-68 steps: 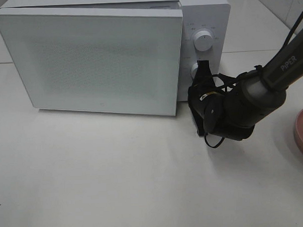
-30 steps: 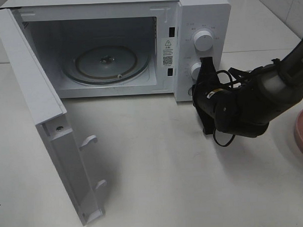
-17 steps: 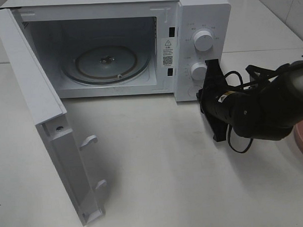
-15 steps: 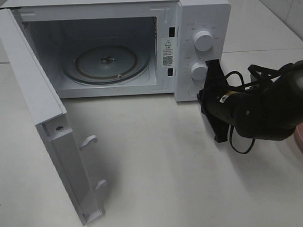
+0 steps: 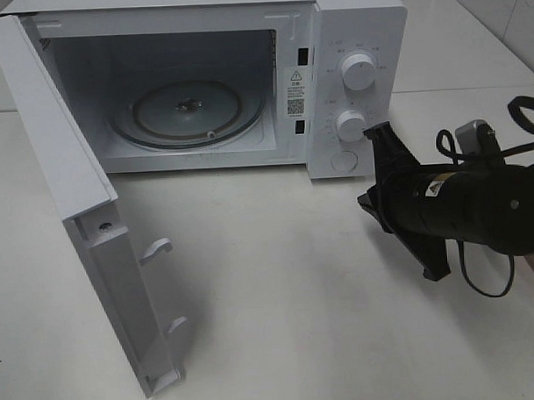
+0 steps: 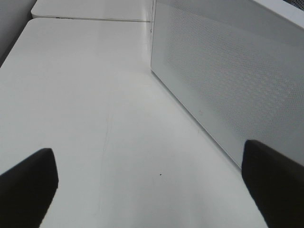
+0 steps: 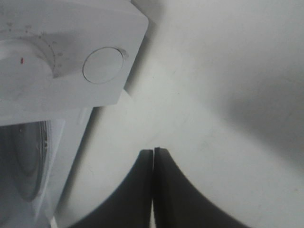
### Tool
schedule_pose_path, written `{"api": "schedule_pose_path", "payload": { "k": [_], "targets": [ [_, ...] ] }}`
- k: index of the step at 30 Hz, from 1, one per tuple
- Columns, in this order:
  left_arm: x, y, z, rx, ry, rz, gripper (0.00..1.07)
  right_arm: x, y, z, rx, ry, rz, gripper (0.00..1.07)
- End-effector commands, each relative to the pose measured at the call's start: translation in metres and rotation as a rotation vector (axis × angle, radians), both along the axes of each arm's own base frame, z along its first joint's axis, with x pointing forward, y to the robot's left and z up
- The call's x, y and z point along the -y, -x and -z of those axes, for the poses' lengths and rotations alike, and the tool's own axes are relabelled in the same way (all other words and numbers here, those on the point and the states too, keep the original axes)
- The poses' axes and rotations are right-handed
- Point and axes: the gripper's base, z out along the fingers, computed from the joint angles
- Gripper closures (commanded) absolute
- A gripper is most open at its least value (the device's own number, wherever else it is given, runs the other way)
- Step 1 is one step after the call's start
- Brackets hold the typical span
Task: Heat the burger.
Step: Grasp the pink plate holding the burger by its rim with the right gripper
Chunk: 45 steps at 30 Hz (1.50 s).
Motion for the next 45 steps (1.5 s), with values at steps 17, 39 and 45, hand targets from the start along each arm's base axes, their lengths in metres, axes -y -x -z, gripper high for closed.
{"api": "schedule_pose_path", "payload": {
  "k": [17, 39, 45],
  "targets": [
    [0.001, 0.003, 0.000, 0.029, 0.005, 0.007, 0.09, 0.045, 0.024, -0.023, -0.259, 0.500, -0.541, 1.03],
    [0.001, 0.003, 0.000, 0.029, 0.005, 0.007, 0.09, 0.077, 0.022, -0.094, -0.386, 0.931, -0.890, 1.01],
    [0.001, 0.003, 0.000, 0.029, 0.005, 0.007, 0.09, 0.083, 0.027, -0.094, -0.450, 1.000, -0.946, 1.00]
  ]
}}
